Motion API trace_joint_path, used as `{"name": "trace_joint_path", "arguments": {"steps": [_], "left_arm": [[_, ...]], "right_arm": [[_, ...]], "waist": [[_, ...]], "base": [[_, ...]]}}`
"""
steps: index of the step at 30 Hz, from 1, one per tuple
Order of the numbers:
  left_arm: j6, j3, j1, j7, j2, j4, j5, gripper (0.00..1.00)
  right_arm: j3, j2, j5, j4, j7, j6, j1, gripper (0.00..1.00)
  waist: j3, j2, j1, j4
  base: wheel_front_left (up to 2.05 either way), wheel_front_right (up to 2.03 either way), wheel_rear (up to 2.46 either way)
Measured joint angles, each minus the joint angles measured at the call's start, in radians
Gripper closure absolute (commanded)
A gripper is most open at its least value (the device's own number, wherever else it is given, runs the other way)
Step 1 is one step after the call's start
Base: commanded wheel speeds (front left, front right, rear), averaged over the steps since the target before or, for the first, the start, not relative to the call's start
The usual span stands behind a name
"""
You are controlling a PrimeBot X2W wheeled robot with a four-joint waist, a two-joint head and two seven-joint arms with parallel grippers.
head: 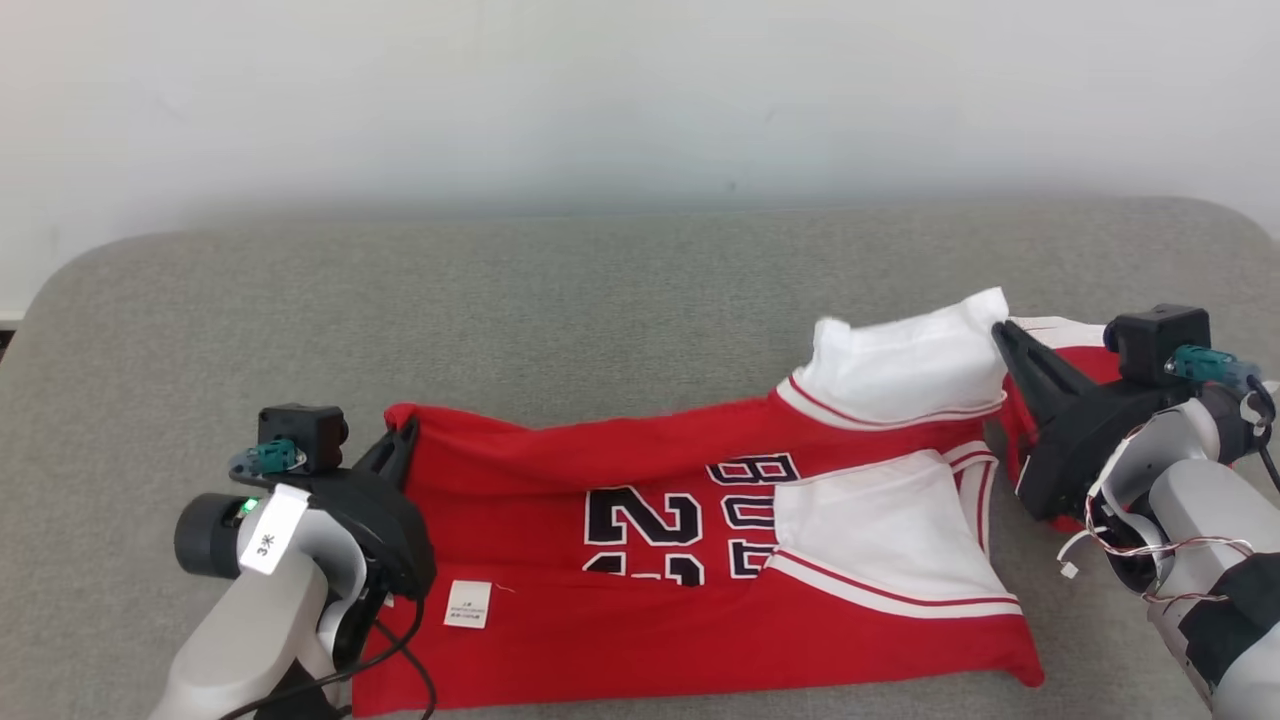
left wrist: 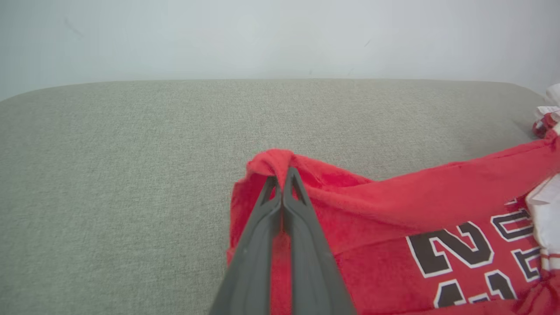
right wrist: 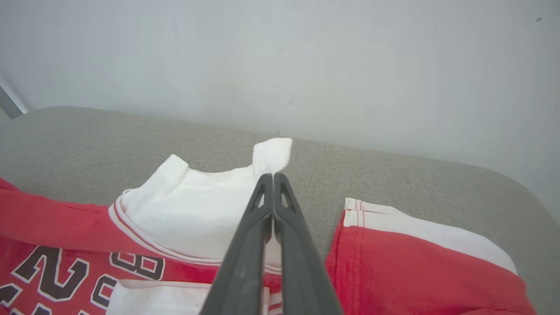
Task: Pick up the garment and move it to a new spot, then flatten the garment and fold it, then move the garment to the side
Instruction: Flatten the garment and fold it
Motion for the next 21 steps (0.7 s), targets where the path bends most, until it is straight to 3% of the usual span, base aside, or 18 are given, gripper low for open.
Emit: {"name": "trace_joint_path", "arguments": {"steps": [7,21], "left_arm": [[0.019,0.004,-0.041,-0.042,-0.013,-0.02,0.003,1.0],[0.035,0.033,0.077,-0.086,0.0,0.013,-0.017,1.0]], "right_arm": [[-0.002,-0.02,-0.001,-0.052,-0.029,-0.002,0.02,1.0],[0.087,-0.097,-0.026,-0.258,-0.073,-0.001,0.272,1.0]], "waist": [[0.011,0.0,0.0003,-0.023],[-0.001,0.0,0.0001,-0.019]], "base": [[0.0,0.0,0.0],[0.0,0.0,0.0]]}}
